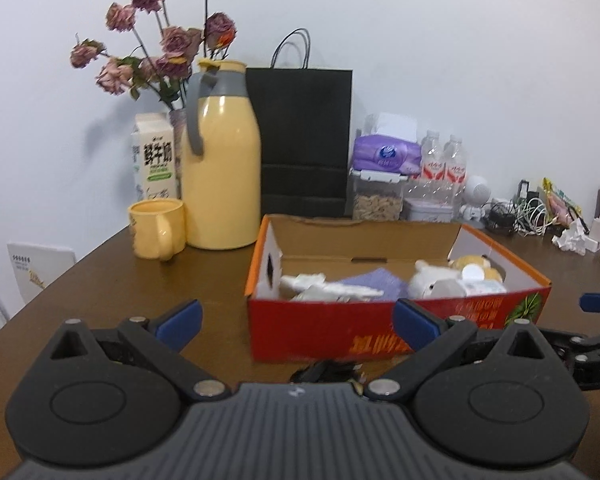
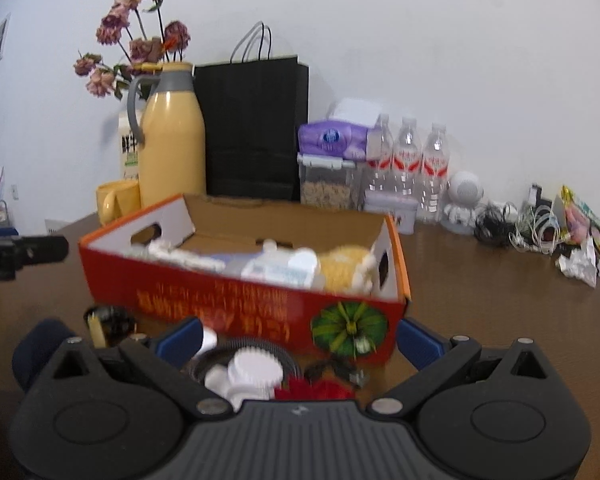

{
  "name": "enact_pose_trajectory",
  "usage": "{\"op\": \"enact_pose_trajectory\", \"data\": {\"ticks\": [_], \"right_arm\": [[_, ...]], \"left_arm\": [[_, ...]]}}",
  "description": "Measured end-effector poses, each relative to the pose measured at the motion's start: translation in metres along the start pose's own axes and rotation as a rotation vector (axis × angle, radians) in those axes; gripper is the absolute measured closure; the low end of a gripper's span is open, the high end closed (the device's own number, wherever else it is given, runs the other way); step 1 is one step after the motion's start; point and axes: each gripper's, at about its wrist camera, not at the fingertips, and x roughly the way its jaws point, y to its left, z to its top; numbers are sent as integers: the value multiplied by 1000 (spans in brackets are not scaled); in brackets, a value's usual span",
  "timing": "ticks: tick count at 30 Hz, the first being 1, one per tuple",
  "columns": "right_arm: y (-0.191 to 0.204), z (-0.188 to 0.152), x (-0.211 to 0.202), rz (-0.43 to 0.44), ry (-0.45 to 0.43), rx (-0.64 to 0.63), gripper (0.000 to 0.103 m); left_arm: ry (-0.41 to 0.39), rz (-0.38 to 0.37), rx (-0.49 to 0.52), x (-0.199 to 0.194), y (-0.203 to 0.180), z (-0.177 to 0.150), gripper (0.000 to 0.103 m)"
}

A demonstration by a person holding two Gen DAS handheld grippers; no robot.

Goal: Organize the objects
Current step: 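Move right tool to the red rose and close on it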

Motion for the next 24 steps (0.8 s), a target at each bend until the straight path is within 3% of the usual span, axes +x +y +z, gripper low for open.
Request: {"op": "enact_pose_trajectory", "data": {"ticks": [11, 20, 24], "right_arm": [[-23, -35, -15, -40, 118, 45, 0], [-26, -30, 3, 30, 145, 89, 15], [-23, -27, 15, 11, 153, 80, 20]], "left_arm": [[40, 6, -11, -19, 7, -12, 0], [57, 16, -16, -28, 8, -18, 0], [59, 26, -21, -31, 10, -19, 0]]}}
